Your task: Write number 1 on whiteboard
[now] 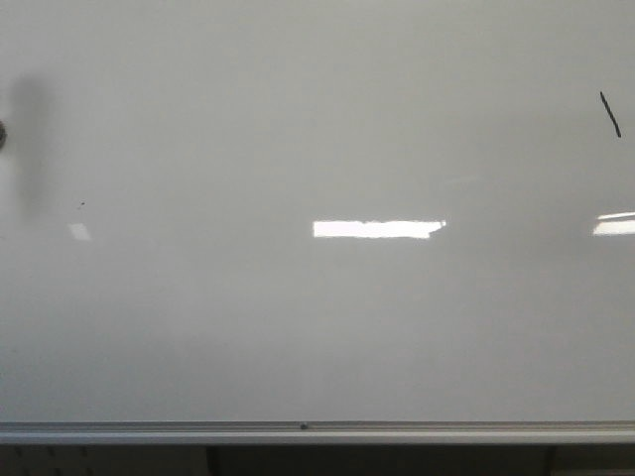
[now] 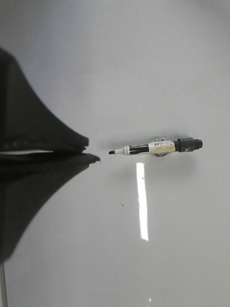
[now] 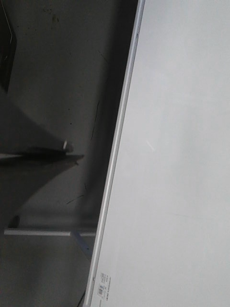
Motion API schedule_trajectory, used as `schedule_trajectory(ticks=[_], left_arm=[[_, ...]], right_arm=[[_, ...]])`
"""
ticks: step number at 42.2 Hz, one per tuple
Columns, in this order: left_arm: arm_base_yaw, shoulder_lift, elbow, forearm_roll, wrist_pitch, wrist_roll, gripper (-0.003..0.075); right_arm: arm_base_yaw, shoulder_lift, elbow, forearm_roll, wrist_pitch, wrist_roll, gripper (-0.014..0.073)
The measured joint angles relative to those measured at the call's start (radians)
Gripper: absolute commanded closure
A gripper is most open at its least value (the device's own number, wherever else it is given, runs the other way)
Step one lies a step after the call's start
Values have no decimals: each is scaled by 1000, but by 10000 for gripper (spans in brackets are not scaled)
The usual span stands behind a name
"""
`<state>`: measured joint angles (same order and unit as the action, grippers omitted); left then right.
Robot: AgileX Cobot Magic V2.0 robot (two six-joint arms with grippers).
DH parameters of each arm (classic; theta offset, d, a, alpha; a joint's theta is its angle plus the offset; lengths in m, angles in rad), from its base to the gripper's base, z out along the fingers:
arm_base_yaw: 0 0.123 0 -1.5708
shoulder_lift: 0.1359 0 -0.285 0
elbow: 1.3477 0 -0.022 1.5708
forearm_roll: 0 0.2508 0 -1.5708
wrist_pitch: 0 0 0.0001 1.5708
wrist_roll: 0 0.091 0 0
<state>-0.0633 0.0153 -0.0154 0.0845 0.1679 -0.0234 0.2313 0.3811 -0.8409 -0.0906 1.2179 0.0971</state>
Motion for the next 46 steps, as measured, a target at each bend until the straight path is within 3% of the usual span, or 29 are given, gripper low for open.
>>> schedule_trajectory(ticks=[12, 46], left_arm=[[29, -21, 24, -4, -140, 0, 741], [60, -21, 24, -4, -156, 0, 741]], right_arm=[[0, -1, 0, 0, 0, 0, 690], [0, -1, 0, 2, 1, -2, 690]])
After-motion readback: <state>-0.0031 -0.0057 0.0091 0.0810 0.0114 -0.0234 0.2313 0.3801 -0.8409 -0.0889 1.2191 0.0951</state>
